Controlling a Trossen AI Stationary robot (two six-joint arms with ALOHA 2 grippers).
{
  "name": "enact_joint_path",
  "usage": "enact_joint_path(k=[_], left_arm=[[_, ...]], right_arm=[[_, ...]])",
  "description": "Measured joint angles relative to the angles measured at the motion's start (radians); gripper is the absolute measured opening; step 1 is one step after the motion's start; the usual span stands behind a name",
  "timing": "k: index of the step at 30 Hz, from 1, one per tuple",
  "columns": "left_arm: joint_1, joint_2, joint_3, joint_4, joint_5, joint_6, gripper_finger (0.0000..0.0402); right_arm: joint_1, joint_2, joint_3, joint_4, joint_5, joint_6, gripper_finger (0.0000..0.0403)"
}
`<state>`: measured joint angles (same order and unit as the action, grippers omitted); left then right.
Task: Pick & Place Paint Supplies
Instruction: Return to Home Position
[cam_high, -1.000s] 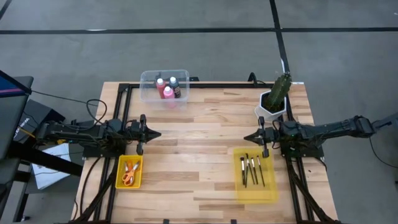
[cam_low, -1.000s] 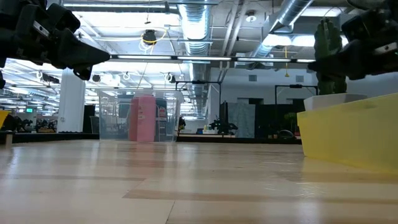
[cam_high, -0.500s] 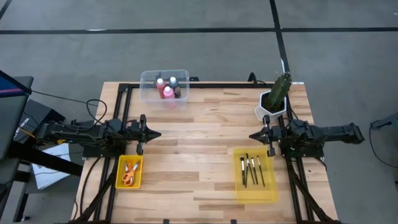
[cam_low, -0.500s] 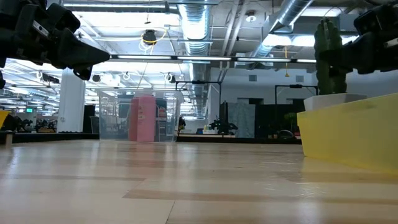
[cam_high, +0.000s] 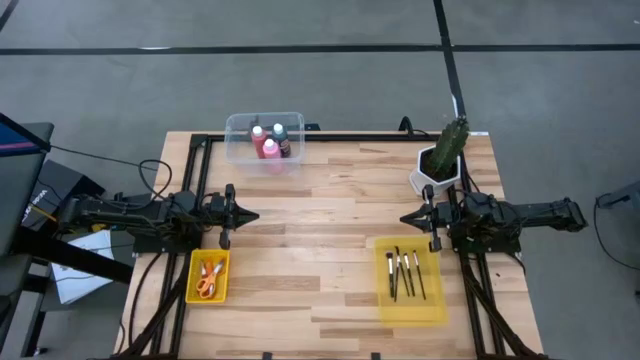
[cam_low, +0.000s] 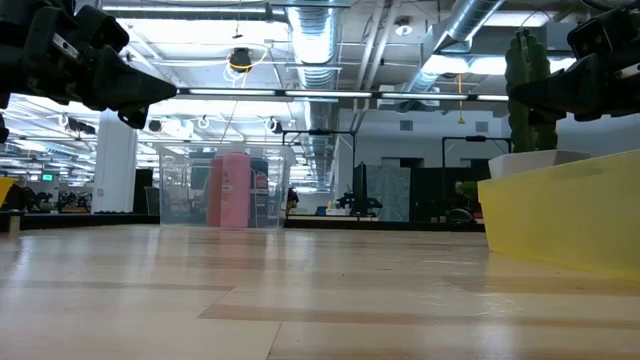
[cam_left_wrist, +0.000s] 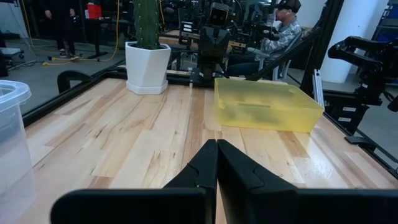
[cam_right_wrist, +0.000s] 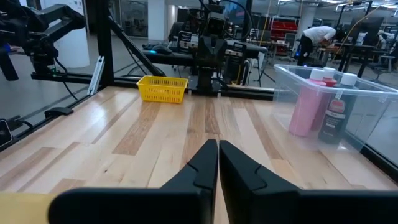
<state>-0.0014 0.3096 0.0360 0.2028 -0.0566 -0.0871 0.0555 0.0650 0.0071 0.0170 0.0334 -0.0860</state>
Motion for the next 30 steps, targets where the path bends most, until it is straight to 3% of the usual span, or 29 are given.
enact_joint_path(k=[17, 30], left_arm=[[0.0, -0.005, 0.0, 0.0, -0.004, 0.0, 0.0001], [0.0, -0.232, 0.0, -0.001, -0.003, 0.0, 0.0001]], right_arm=[[0.0, 0.0, 0.0, 0.0, 0.0, 0.0, 0.0013], [0.0, 0.0, -0.001, 0.0, 0.0, 0.0, 0.0013]])
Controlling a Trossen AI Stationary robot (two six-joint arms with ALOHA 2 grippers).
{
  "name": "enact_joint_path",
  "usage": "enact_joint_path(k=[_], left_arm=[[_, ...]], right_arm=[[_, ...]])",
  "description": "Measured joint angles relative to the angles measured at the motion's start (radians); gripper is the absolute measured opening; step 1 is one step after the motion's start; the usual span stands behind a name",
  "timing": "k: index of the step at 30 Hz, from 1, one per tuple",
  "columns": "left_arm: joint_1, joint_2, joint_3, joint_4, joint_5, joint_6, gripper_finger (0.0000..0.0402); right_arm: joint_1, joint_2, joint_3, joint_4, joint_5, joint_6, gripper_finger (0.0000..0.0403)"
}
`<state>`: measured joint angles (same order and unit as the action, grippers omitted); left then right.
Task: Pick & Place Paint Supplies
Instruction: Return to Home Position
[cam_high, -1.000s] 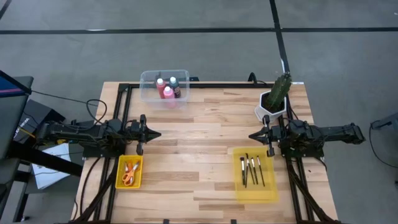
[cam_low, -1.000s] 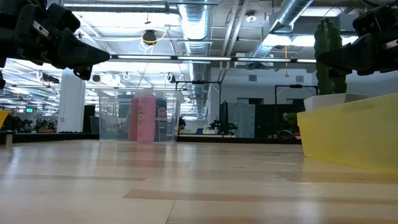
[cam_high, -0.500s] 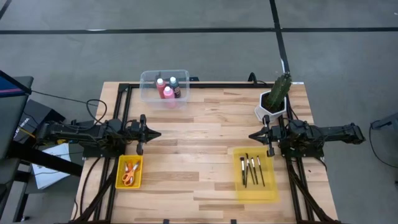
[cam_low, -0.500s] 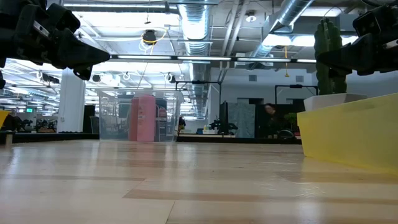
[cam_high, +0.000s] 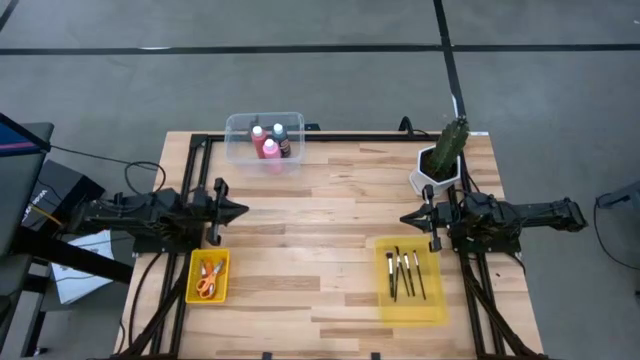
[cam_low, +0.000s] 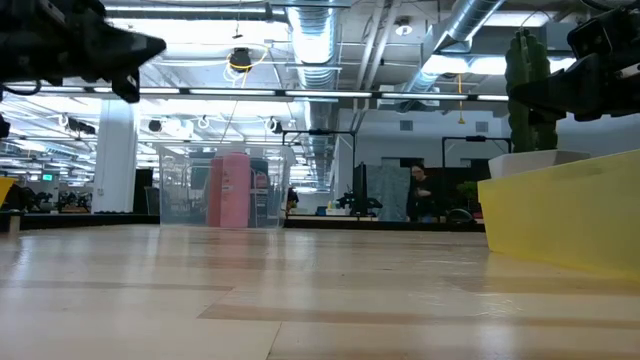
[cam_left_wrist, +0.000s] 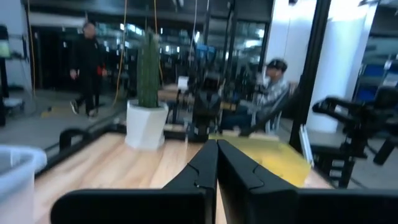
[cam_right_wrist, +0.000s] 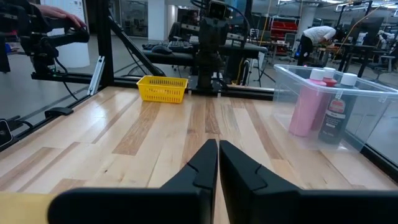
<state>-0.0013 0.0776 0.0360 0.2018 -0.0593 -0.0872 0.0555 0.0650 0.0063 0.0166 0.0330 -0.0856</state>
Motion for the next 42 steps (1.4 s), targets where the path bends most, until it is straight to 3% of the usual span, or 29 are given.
enact_joint_path(k=[8, 42], left_arm=[[0.0, -0.076, 0.0, 0.0, 0.004, 0.0, 0.0001], [0.0, -0.062, 0.0, 0.0, -0.001, 0.0, 0.0001]], right_arm=[[0.0, 0.0, 0.0, 0.0, 0.0, 0.0, 0.0013], [0.0, 0.0, 0.0, 0.0, 0.0, 0.0, 0.0013]])
